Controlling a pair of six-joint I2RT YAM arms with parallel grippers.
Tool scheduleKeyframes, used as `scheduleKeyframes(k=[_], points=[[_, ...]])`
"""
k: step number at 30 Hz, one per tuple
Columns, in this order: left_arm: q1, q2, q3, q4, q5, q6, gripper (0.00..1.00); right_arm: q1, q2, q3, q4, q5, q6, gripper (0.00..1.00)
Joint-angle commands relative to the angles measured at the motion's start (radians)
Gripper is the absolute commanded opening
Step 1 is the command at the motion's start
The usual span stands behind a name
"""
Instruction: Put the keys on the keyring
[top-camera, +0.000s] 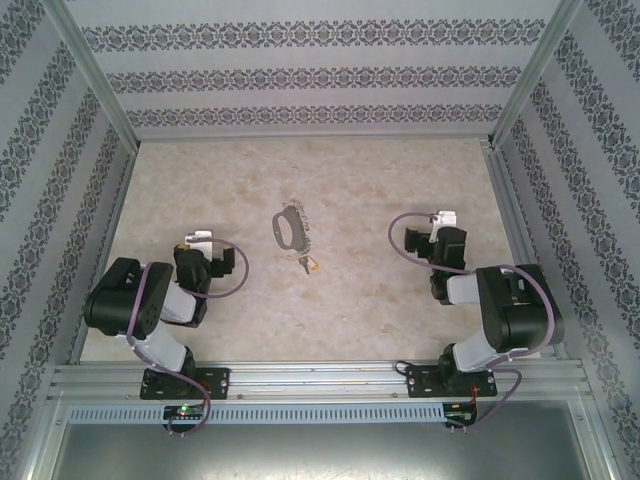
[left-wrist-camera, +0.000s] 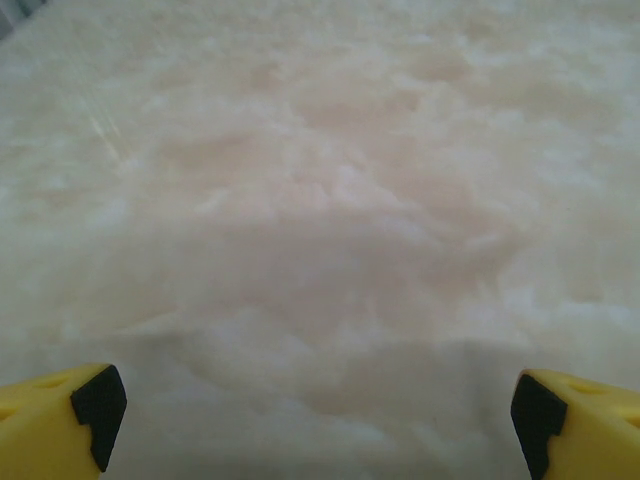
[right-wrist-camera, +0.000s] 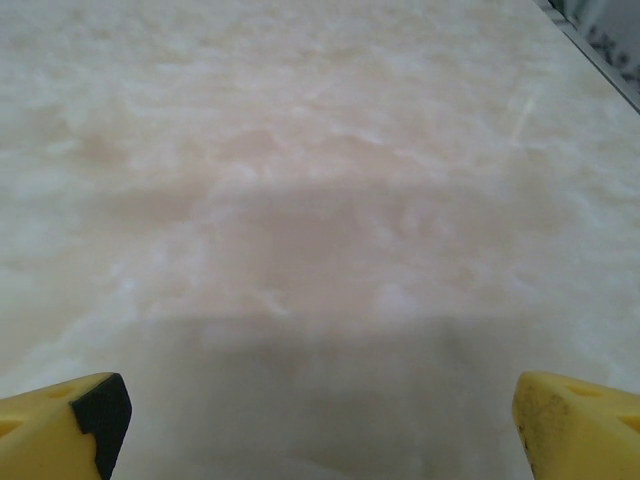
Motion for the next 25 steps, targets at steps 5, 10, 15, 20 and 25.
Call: scheduleKeyframes(k=[5,10,15,20,25], points=[[0.045,-0.041,0.171,-0.124,0.057,-0.007,1.0,0.005,-0.026,0.035,0.062,-0.035,-0.03,0.98],[0.066,-0.05,0.197,-0.193,0.072,-0.031,1.0,-0.003,-0.023,0.039,0.055,-0.057,-0.028,0.98],[0.066,-0.047,0.196,-0.186,0.073,-0.03,1.0,-0.003,-0.022,0.041,0.051,-0.06,-0.026,0.98],[0.066,-0.046,0.196,-0.187,0.073,-0.03,1.0,-0.013,-0.017,0.048,0.043,-0.075,-0.019,0.98],[0.065,-0.047,0.197,-0.185,0.073,-0.028,1.0,-0.01,-0.023,0.042,0.049,-0.071,-0.024,0.98]])
